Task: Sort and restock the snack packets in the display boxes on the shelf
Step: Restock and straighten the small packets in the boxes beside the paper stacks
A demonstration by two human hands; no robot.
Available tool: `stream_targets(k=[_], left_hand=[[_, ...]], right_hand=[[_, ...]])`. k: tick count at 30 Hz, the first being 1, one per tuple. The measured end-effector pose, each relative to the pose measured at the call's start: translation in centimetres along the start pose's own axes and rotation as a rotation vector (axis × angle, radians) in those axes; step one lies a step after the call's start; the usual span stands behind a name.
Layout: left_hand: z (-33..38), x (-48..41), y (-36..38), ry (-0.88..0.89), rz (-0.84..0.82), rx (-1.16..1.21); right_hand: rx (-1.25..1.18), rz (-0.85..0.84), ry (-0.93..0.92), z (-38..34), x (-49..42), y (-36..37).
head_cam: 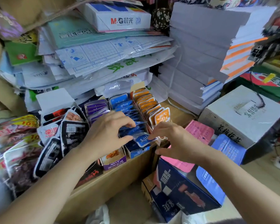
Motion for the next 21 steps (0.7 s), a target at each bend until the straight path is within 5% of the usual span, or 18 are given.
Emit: stream_targets(k=[6, 16, 21], left_hand=[[-0.8, -0.4, -0.1, -0.031, 0.049, -0.185], [-2.9, -1.3, -1.1, -0.142, 0.246, 0.111], [-3.3, -1.4, -1.1, -0.166, 0.297, 0.194]], right_hand=[[-0.011, 0.248, 0.028, -0.3, -1.4, 0.5], [-0.077, 0.626, 0.102, -1.2, -3.7, -1.0], [0.05, 0.523, -0.02, -2.1, -4.5, 0.0]])
Point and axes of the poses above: each hand's wrist, its own x-axis away from the middle knuckle, its own y-axis out of the palm, z = x × y, the point moved 3 cm from there along -x, towards the middle knuckle, and after that the axes turned 8 degrees about y, right-handed, at the moved point
